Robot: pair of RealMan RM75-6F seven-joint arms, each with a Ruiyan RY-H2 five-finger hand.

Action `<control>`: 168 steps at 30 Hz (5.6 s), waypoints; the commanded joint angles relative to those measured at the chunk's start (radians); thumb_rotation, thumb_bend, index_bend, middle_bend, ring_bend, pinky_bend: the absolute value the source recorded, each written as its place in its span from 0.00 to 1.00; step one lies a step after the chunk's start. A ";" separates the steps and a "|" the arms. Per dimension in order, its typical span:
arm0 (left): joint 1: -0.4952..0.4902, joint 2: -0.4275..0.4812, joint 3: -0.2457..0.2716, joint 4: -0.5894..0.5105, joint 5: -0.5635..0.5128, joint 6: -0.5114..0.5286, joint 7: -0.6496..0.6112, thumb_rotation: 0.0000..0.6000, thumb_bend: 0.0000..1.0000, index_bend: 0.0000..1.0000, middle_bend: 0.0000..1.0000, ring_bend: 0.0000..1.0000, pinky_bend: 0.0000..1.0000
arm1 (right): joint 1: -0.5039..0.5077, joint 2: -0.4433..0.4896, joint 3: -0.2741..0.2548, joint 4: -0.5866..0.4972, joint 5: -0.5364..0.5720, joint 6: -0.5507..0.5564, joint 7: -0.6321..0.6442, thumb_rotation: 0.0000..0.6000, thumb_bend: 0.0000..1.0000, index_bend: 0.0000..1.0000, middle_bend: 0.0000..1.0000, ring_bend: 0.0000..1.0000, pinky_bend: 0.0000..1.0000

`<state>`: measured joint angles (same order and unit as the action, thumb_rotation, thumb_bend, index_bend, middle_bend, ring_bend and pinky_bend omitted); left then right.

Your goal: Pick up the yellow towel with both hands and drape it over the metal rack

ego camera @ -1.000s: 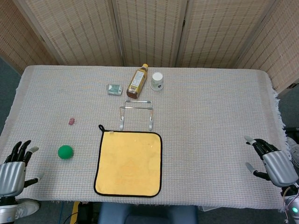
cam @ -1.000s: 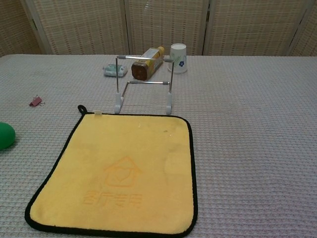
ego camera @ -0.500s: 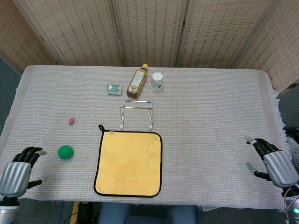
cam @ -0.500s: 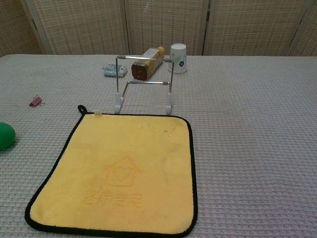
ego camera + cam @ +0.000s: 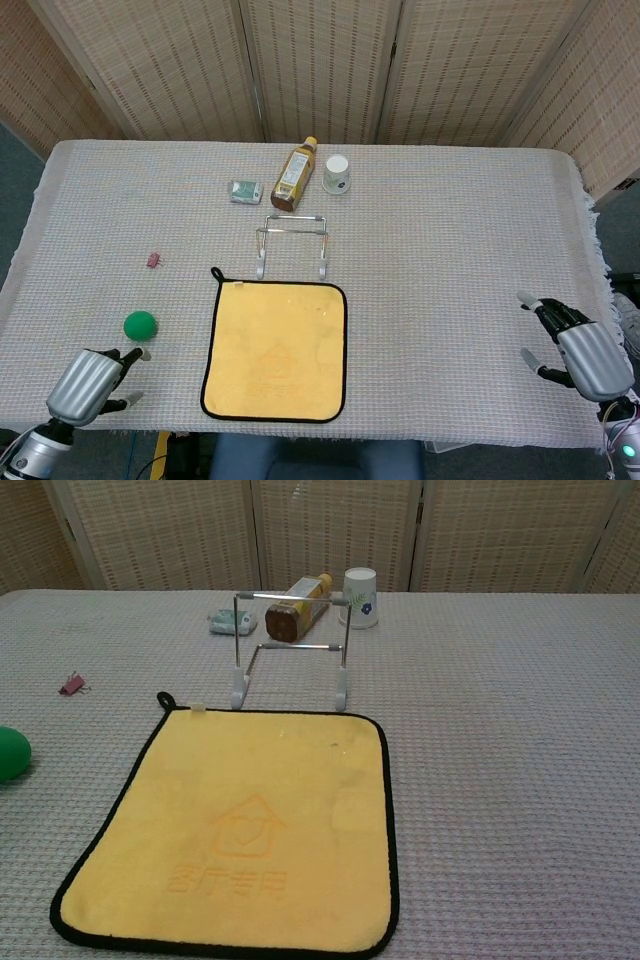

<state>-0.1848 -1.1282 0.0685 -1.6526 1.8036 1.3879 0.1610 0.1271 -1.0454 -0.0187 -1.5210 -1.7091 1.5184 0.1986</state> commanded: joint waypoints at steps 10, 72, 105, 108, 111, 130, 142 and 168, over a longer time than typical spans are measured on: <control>-0.112 -0.079 0.045 0.057 0.107 -0.132 0.014 1.00 0.13 0.46 0.94 0.77 0.91 | 0.012 -0.008 0.000 -0.005 -0.007 -0.010 -0.013 1.00 0.32 0.10 0.27 0.30 0.37; -0.204 -0.399 0.051 0.242 0.002 -0.159 -0.010 1.00 0.45 0.69 1.00 0.83 0.93 | 0.029 -0.049 -0.042 0.028 -0.092 -0.007 0.014 1.00 0.32 0.11 0.33 0.36 0.40; -0.170 -0.403 0.077 0.219 -0.014 -0.102 0.012 1.00 0.45 0.69 1.00 0.84 0.93 | 0.461 -0.348 -0.016 -0.203 -0.095 -0.680 -0.324 1.00 0.21 0.37 0.94 0.95 1.00; -0.166 -0.402 0.077 0.215 -0.022 -0.105 0.021 1.00 0.45 0.69 1.00 0.84 0.94 | 0.479 -0.364 -0.018 -0.198 -0.079 -0.707 -0.354 1.00 0.21 0.38 0.94 0.95 1.00; -0.163 -0.401 0.076 0.210 -0.028 -0.106 0.028 1.00 0.45 0.69 1.00 0.84 0.94 | 0.493 -0.382 -0.020 -0.191 -0.064 -0.725 -0.379 1.00 0.22 0.38 0.94 0.95 1.00; -0.152 -0.402 0.069 0.200 -0.050 -0.106 0.049 1.00 0.45 0.69 1.00 0.84 0.94 | 0.541 -0.496 -0.013 -0.119 0.028 -0.749 -0.489 1.00 0.25 0.42 0.95 0.95 1.00; -0.144 -0.398 0.069 0.203 -0.045 -0.087 0.041 1.00 0.45 0.69 1.00 0.84 0.94 | 0.559 -0.546 -0.012 -0.084 0.039 -0.712 -0.492 1.00 0.41 0.53 0.96 0.97 1.00; -0.384 -0.202 -0.263 -0.011 -0.087 -0.081 -0.084 1.00 0.45 0.70 1.00 0.84 0.94 | 0.527 -0.386 0.210 -0.167 0.072 -0.351 -0.400 1.00 0.55 0.79 0.98 1.00 1.00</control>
<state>-0.5272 -1.3573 -0.1420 -1.6390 1.7674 1.3478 0.0719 0.6536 -1.4493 0.1703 -1.6797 -1.6541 1.1541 -0.1922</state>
